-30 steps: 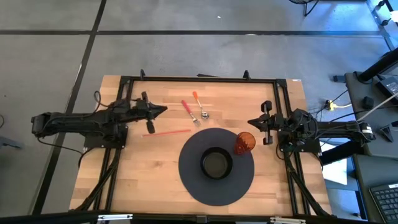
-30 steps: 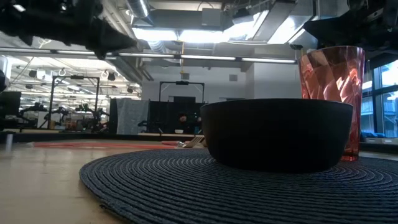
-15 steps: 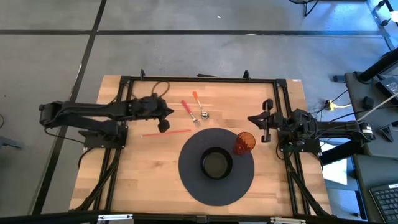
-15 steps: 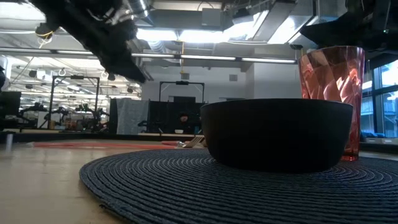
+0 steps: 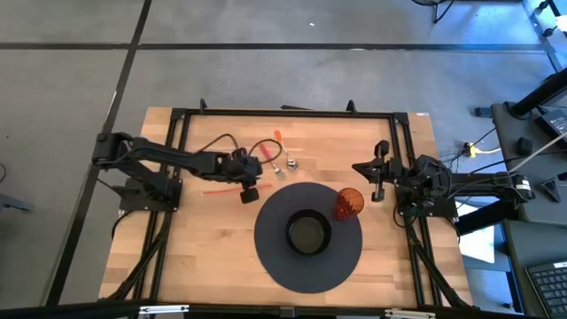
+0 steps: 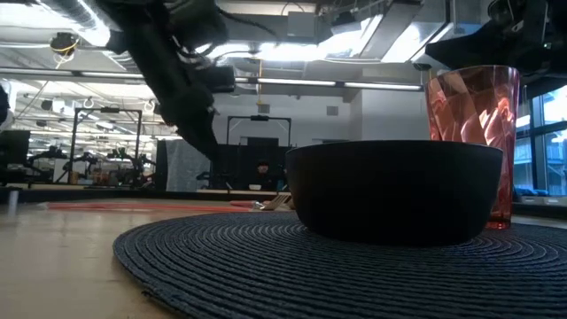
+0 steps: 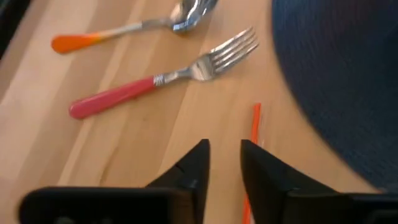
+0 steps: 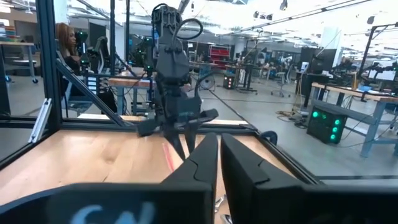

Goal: Pick & Place Utensil
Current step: Put the orange straw into the orange cup

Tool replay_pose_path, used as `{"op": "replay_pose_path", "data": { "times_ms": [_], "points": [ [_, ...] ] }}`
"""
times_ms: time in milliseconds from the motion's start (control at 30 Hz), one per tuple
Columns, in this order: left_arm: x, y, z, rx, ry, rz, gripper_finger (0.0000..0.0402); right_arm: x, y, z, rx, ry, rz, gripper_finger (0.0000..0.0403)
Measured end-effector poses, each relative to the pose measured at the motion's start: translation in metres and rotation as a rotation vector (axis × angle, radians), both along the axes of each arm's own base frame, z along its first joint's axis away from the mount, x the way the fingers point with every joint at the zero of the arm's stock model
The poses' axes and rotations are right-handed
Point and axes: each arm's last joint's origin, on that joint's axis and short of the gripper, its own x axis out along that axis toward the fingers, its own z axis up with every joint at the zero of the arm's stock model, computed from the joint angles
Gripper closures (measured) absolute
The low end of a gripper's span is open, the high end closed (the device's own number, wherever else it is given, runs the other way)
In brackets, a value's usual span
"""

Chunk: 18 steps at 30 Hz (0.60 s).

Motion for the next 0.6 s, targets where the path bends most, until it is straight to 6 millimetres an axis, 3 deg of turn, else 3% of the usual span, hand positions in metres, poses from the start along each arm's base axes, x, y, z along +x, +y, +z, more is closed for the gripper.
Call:
{"op": "replay_pose_path", "data": {
  "times_ms": [167,267,433,600],
  "points": [
    [0.021,0.000,0.000,-0.051,0.099,-0.035,0.0245,0.000,0.000,0.000,0.000,0.001,0.000,0.0378],
    [0.032,-0.003,-0.001,-0.056,0.154,-0.151,0.0216,0.000,0.000,-0.001,0.003,0.009,0.000,0.0378],
    [0.044,-0.009,-0.003,-0.015,0.214,-0.295,0.0200,0.001,0.000,-0.005,0.008,0.054,0.001,0.0378],
    [0.053,-0.008,-0.002,-0.030,0.199,-0.263,0.0202,0.001,0.000,-0.006,0.008,0.060,0.001,0.0377]
  ]
}}
